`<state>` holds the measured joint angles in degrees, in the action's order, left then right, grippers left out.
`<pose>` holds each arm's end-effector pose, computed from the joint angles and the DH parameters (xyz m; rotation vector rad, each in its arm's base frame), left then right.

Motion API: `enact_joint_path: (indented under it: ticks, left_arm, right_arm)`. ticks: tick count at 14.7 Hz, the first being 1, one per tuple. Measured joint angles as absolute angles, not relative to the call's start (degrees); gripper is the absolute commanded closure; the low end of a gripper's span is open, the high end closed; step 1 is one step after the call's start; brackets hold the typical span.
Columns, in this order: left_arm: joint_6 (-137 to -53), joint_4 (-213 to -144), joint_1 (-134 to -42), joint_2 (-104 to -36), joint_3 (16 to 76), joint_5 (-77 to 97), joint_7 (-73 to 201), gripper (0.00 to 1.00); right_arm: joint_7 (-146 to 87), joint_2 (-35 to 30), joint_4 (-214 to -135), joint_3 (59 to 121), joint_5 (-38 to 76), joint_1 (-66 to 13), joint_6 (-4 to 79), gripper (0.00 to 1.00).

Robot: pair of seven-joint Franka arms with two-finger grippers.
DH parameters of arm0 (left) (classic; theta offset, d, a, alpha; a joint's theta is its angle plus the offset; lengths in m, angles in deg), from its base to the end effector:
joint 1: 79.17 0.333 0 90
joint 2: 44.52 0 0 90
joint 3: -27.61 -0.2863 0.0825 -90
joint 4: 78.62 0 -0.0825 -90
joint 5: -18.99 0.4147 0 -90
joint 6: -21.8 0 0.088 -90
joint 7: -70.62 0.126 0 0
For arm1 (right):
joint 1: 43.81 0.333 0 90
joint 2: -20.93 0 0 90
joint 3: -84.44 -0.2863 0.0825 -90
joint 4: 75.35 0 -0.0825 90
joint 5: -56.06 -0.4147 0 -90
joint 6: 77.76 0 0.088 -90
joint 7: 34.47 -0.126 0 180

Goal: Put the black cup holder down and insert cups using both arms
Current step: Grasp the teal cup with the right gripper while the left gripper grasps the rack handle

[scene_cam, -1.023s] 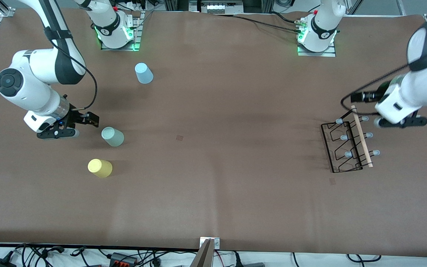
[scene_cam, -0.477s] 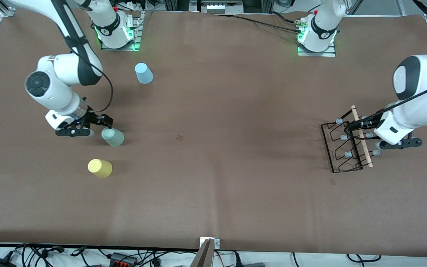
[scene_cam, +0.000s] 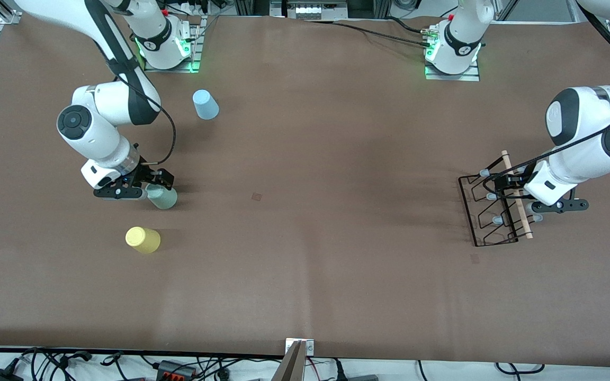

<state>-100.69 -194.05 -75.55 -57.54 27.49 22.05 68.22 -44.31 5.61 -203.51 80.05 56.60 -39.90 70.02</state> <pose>0.5940 0.0420 0.2657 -3.0924 -0.1177 0.1619 0.5595 0.0832 0.1846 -3.1128 0.0351 -0.1131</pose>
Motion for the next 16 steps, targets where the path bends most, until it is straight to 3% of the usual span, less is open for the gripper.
enact_joint_path:
  ticks: [2,4,7,10,13,16]
  left_arm:
    - [-100.72,-194.58,-75.53,-57.65,27.49,22.05,68.41,0.40]
    - [-100.72,-194.81,-75.53,-57.82,27.50,22.05,68.47,0.65]
    - [-100.72,-194.94,-75.53,-57.82,27.50,22.05,68.53,0.88]
    - [-100.81,-194.92,-75.43,-57.82,27.50,22.10,68.61,0.97]
    - [-100.60,-194.35,-75.44,-57.79,27.56,22.10,68.62,0.98]
    - [-93.44,-188.91,-75.74,-57.47,28.65,22.10,68.83,0.98]
  right_arm:
    - [-44.31,5.13,-203.49,80.15,56.60,-39.96,70.40,0.00]
    - [-44.31,5.10,-203.48,80.21,56.60,-40.01,70.41,0.00]
    - [-44.31,4.92,-203.48,80.26,56.60,-40.10,70.41,0.00]
    - [-44.34,4.34,-203.48,80.33,56.56,-40.18,70.44,0.00]
    - [-44.37,3.49,-203.48,80.40,56.55,-40.24,70.98,0.00]
    - [-44.44,2.63,-203.48,80.42,56.54,-40.28,72.38,0.00]
